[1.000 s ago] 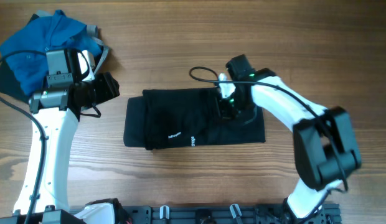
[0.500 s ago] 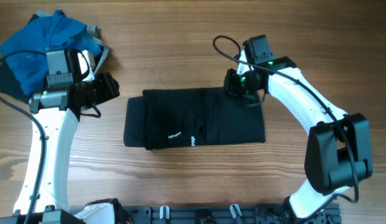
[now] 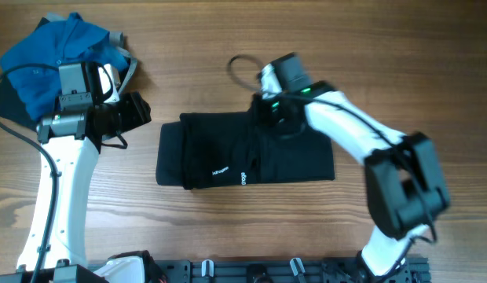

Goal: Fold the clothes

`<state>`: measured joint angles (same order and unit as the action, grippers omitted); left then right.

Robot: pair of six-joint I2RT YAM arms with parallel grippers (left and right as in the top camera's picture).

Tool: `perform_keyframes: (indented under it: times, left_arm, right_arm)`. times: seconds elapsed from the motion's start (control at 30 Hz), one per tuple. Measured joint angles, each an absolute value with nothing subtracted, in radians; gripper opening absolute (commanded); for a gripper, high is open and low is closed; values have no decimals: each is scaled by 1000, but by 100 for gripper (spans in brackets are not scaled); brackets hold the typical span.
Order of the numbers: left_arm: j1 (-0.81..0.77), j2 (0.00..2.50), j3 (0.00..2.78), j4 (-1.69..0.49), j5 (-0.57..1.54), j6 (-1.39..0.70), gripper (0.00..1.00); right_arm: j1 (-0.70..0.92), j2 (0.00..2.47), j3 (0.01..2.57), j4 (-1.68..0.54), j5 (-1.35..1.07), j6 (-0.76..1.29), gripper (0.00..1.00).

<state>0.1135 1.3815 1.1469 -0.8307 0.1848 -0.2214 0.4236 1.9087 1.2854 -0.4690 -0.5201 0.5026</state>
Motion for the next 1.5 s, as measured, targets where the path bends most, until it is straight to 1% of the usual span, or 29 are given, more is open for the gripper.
perform_keyframes:
  times: [0.07, 0.1, 0.23, 0.33, 0.43, 0.47, 0.57, 0.63, 0.73, 0.8, 0.87, 0.93, 1.0, 1.07, 1.13, 1.17, 1.2, 1.23, 1.3, 1.37, 1.43, 1.5]
  left_arm:
    - [113, 1382, 1147, -830, 185, -221, 62]
    - [113, 1382, 1147, -830, 185, -221, 62]
    - [113, 1382, 1147, -830, 185, -221, 63]
    - [113, 1382, 1147, -830, 185, -221, 63]
    - [113, 1382, 1147, -830, 185, -221, 63]
    - [113, 1382, 1147, -830, 185, -221, 63]
    - [113, 1382, 1147, -830, 185, -221, 63]
    - [113, 1382, 1147, -826, 185, -221, 63]
    - [113, 1382, 1147, -822, 185, -221, 64]
    - [113, 1382, 1147, -822, 185, -221, 64]
    - [113, 1382, 1147, -828, 185, -221, 66]
    - [113, 1382, 1147, -842, 185, -221, 66]
    - [113, 1382, 1147, -846, 185, -221, 67]
    - [113, 1382, 1147, -847, 185, -221, 72]
    - [113, 1382, 1147, -846, 185, -220, 82]
    - [113, 1382, 1147, -846, 185, -217, 88]
    - [113, 1382, 1147, -848, 185, -218, 92]
    - [113, 1382, 1147, -854, 188, -215, 94]
    - [113, 1382, 1145, -869, 235, -193, 96]
    - [113, 1396, 1131, -855, 271, -175, 100]
    - [113, 1465, 1100, -832, 293, -163, 100]
    - [113, 1599, 1085, -802, 302, -150, 100]
  right_arm:
    - [351, 1867, 1299, -505, -493, 496, 4]
    - [312, 1867, 1304, -559, -451, 519, 4]
    - [289, 1900, 1304, -633, -406, 620, 4]
    - [292, 1999, 1303, -615, -397, 730, 5]
    - [292, 2045, 1300, -525, -398, 782, 4]
    - [292, 2045, 1300, -464, -398, 769, 4]
    - [292, 2010, 1300, -427, -403, 643, 5]
    - [292, 1903, 1299, -524, -443, 570, 5]
    - [296, 1800, 1308, -651, -489, 552, 4]
    - [321, 1815, 1301, -670, -496, 602, 4]
    - [378, 1869, 1275, -665, -488, 693, 4]
    - [419, 1950, 1263, -646, -487, 763, 4]
    - [426, 2016, 1263, -607, -519, 807, 4]
    - [421, 2024, 1263, -553, -531, 801, 4]
    - [420, 2033, 1263, -527, -535, 689, 5]
    - [413, 2020, 1264, -534, -545, 627, 8]
    - [405, 1998, 1265, -542, -551, 546, 18]
    - [384, 1931, 1268, -559, -557, 514, 30]
    - [333, 1761, 1274, -632, -539, 465, 44]
    - [289, 1649, 1295, -675, -516, 433, 50]
    - [244, 1584, 1304, -730, -496, 400, 51]
    - [206, 1582, 1304, -783, -484, 366, 51]
